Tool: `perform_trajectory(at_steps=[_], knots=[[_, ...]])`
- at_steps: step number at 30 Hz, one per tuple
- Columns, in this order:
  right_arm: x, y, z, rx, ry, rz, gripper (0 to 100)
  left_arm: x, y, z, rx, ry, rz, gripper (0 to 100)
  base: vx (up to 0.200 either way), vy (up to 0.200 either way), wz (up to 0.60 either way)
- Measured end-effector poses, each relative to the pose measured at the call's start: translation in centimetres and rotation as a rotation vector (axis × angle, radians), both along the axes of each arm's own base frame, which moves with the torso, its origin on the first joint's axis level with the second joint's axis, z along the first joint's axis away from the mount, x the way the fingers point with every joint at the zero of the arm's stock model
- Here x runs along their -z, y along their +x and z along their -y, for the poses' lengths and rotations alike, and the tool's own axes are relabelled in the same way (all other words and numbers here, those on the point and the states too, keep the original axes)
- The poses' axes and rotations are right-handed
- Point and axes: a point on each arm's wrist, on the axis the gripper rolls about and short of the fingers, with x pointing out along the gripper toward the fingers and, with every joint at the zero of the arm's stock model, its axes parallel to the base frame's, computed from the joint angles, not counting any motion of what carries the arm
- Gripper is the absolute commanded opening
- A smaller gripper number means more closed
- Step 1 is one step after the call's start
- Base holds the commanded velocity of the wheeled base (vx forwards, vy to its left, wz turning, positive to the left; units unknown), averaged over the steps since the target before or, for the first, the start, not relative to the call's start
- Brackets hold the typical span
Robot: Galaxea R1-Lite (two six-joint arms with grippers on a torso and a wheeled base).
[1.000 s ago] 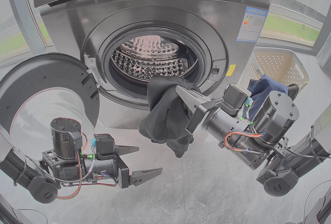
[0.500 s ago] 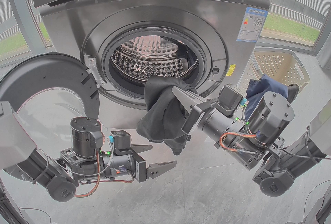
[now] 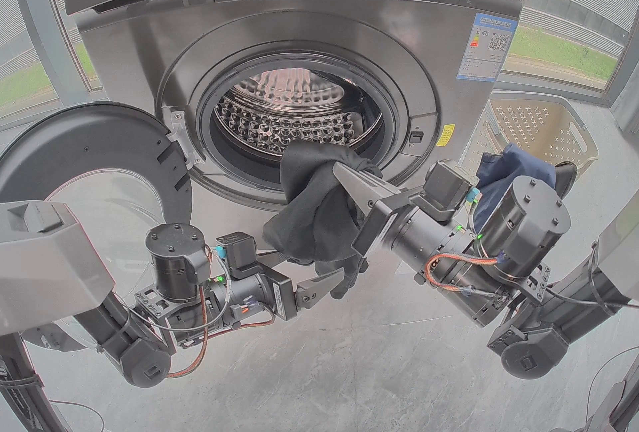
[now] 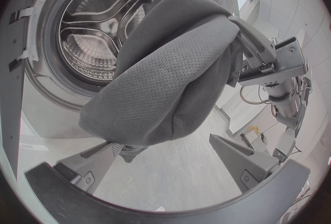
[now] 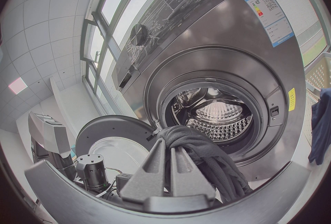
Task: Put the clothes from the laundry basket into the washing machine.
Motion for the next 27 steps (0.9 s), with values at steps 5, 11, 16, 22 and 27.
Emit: perform_trajectory(at_steps=[5,11,16,22,27], knots=[[0.0,0.0,0.0,0.000,0.000,-0.001,0,-0.4,-0.2,-0.4,-0.013,-0.011,0.012,100,0.000,0.000,0.00],[0.0,0.0,0.0,0.000,0.002,0.002,0,-2.2,-0.8,-0.8,-0.053,-0.062,0.048,100,0.000,0.000,0.00],[0.0,0.0,0.0,0.001,0.002,0.001,0,-3.4,-1.1,-0.9,-0.078,-0.122,0.096,100,0.000,0.000,0.00],[0.1,0.0,0.0,0.002,-0.001,0.000,0,-3.5,-1.4,-1.0,-0.086,-0.140,0.093,100,0.000,0.000,0.00],[0.2,0.1,-0.1,0.002,-0.004,-0.002,0,-3.3,-1.2,-0.9,-0.104,-0.141,0.095,100,0.000,0.000,0.00]])
